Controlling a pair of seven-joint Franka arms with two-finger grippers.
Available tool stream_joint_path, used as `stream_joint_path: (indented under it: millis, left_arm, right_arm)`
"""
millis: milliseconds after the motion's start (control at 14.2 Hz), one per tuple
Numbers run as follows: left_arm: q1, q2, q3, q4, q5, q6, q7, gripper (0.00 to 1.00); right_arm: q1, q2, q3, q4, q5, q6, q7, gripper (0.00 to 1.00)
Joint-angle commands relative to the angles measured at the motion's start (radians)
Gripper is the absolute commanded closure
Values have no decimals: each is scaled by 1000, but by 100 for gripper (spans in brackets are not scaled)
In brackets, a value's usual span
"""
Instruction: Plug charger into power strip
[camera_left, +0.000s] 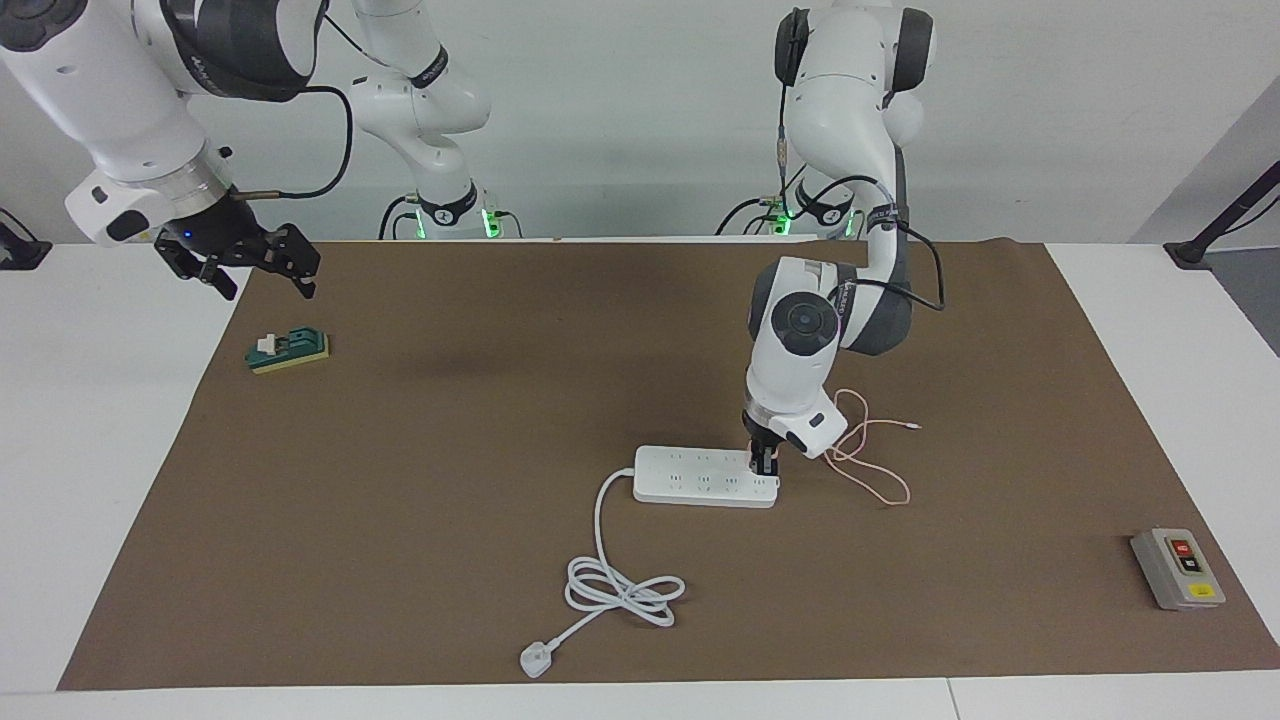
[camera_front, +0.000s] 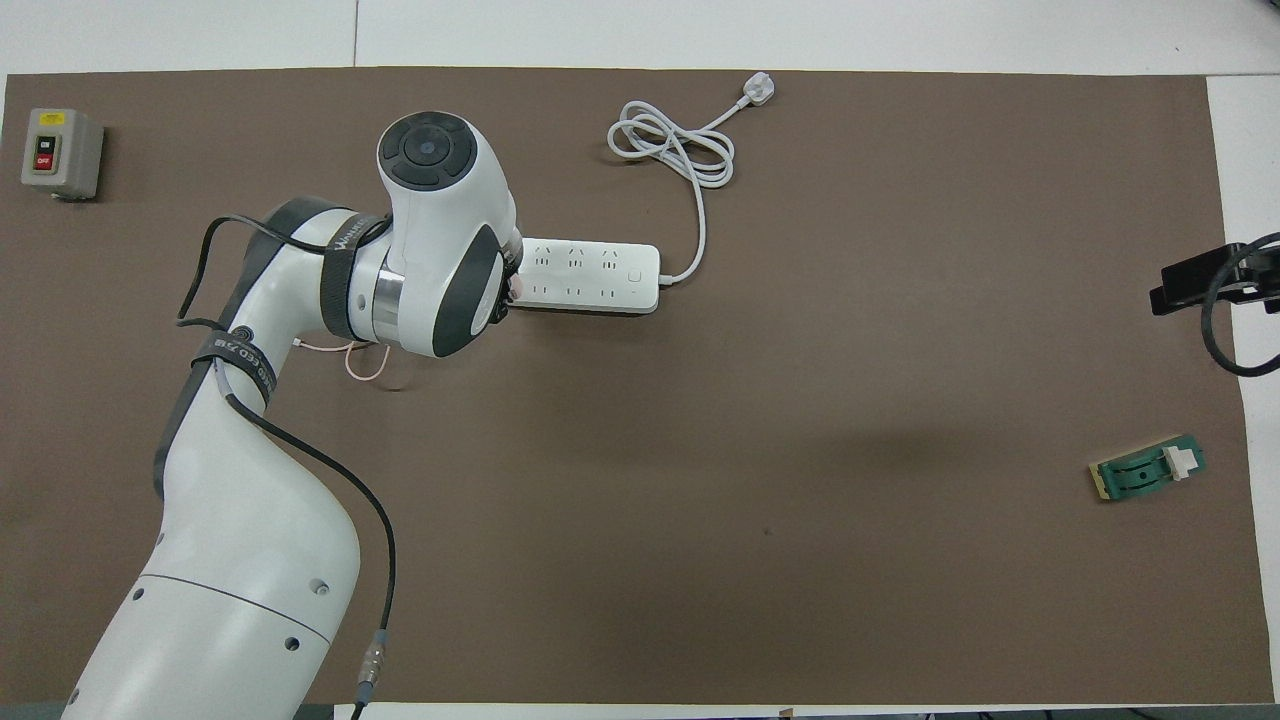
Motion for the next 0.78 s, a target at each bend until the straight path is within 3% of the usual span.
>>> stream_joint_path:
  millis: [0, 495, 565, 636, 707]
  left_arm:
    - [-4, 26, 12, -70, 7, 13, 16, 100]
    - [5, -13, 12, -72, 5, 2, 42, 100]
    - [13, -32, 13, -72, 5, -17, 66, 85]
    - [19, -55, 13, -72, 5, -46, 81, 52]
    - [22, -84, 20, -70, 5, -77, 101, 7]
  right_arm:
    - [-13, -6, 6, 9, 0, -20, -14, 0]
    - [-13, -21, 6, 9, 0, -20, -14, 0]
    - [-13, -21, 6, 9, 0, -20, -14, 0]
    - [-13, -21, 6, 9, 0, -20, -14, 0]
    - [-13, -21, 6, 9, 0, -20, -14, 0]
